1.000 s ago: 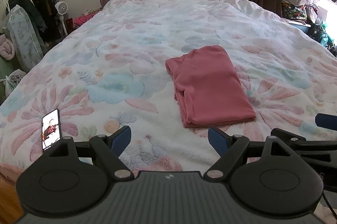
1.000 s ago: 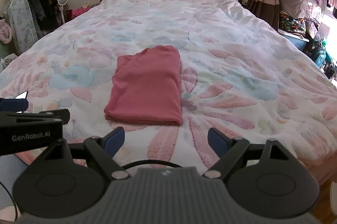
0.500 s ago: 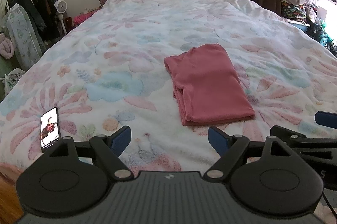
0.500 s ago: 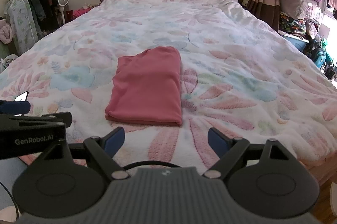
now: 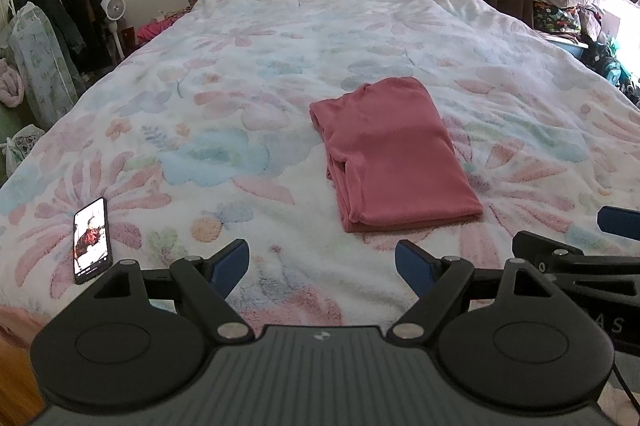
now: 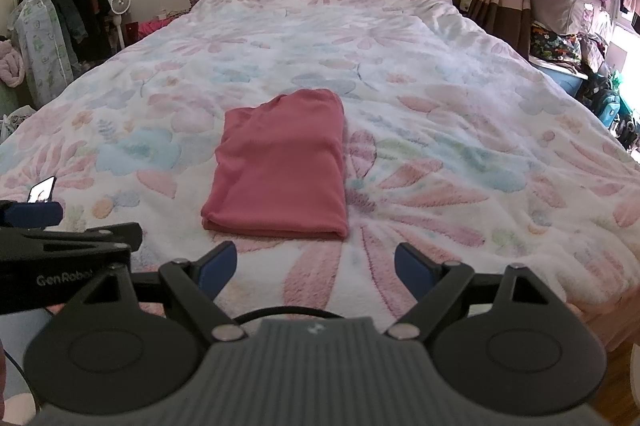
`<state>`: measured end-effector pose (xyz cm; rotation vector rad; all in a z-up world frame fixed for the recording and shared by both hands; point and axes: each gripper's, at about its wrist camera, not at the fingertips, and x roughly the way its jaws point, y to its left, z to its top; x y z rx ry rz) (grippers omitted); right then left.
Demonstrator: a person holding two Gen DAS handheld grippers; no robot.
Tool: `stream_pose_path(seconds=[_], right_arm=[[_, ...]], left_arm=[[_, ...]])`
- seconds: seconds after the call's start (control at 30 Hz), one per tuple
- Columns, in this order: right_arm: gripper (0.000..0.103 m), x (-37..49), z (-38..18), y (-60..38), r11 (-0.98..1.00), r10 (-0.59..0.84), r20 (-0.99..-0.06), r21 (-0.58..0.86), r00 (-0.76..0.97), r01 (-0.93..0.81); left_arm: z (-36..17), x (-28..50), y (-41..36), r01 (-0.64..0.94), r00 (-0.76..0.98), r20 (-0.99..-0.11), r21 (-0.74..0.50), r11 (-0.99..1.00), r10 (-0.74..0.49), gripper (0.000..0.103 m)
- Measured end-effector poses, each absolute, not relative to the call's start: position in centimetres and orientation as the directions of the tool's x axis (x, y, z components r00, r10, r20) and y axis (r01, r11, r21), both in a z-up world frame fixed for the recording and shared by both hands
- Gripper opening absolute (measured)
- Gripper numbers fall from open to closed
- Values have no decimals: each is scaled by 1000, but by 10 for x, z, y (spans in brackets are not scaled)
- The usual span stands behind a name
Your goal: Fold small clothes
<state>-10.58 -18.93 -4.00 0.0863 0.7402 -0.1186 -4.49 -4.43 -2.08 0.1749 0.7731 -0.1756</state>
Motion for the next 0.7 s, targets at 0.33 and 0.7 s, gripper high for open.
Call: stream_pose_path(seconds=[0.33,0.7], right_arm=[[82,-106,-40,-190,990,-76,-677,38,732,138],[82,-106,-40,-190,990,-78,-676,37,733,139]], left_arm=[[-21,-45,-44,220,701,-707,90,971,-94,97],[-21,-46,-44,221,700,-708,88,971,-95,97]])
